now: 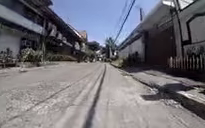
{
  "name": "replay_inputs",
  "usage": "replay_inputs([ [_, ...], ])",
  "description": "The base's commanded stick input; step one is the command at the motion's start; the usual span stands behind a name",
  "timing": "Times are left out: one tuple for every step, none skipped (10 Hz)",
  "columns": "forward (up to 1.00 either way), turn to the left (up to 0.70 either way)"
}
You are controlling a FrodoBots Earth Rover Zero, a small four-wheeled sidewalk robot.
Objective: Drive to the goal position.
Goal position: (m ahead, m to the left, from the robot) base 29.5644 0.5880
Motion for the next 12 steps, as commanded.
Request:
replay_inputs([
  [1.00, 0.00],
  [1.00, 0.00],
  [1.00, 0.00],
  [1.00, 0.00],
  [1.00, 0.00],
  [1.00, 0.00],
  [1.00, 0.00],
  [1.00, 0.00],
  [1.00, 0.00],
  [1.00, 0.00],
  [1.00, 0.00],
  [1.00, 0.00],
])
